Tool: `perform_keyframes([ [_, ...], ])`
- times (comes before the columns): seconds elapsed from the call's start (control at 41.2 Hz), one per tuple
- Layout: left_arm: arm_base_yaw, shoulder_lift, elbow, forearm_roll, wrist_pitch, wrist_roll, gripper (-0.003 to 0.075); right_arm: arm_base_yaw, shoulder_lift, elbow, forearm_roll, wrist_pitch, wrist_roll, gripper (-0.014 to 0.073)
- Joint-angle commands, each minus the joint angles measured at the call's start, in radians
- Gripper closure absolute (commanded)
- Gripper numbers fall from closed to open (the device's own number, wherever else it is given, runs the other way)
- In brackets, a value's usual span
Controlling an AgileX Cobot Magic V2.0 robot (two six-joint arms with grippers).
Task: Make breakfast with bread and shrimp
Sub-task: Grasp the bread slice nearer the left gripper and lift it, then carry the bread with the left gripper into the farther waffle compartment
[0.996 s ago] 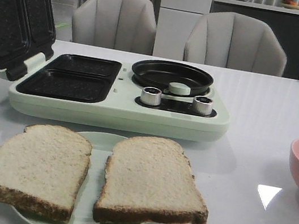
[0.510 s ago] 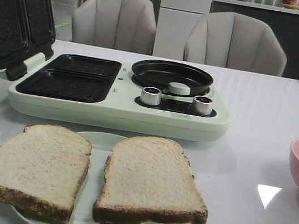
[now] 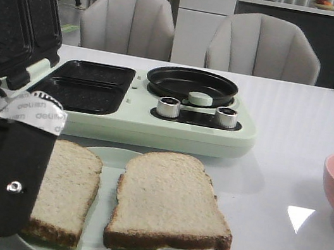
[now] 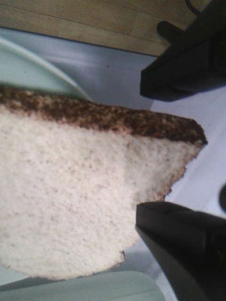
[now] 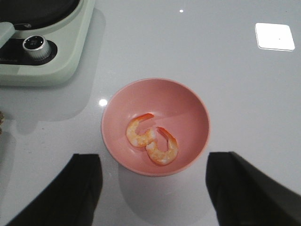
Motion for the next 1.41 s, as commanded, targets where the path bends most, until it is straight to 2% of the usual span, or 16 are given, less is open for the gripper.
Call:
perform_keyframes([
  [0.0, -0.008, -0.014, -0.023, 0.04, 0.038, -0.029, 0.0312, -0.006, 0.003, -0.037, 0.002, -0.074, -0.001, 0.0022],
  [0.219, -0.008, -0.014, -0.023, 0.037, 0.038, -0.029, 0.0494, -0.006, 0.003, -0.037, 0.002, -0.074, -0.001, 0.0022],
  [0.462, -0.012, -0.016, -0.023, 0.037, 0.056, -0.029, 0.0624, -0.006, 0.003, -0.037, 0.002, -0.074, -0.001, 0.0022],
  [0.753, -0.139, -0.079, -0.06, 0.04, 0.292, -0.029, 0.0622, -0.006, 0.003, -0.037, 0.002, -0.074, -0.001, 0.0022],
  [0.923, -0.166, -0.168, -0.072, 0.108, 0.384, -0.029, 0.0622, -0.006, 0.003, -0.037, 0.002, -0.074, -0.001, 0.0022],
  [1.215, -0.166, -0.308, -0.078, 0.4, 0.405, -0.03, 0.0622, -0.006, 0.003, -0.037, 0.002, -0.074, -0.001, 0.0022],
  [1.288, -0.141, -0.308, -0.106, 0.434, 0.4, -0.03, 0.0622, -0.006, 0.003, -0.037, 0.002, -0.074, -0.001, 0.0022],
  [1.385, -0.06, -0.304, -0.162, 0.466, 0.32, -0.03, 0.0622, -0.006, 0.003, -0.037, 0.002, -0.074, -0.001, 0.0022],
])
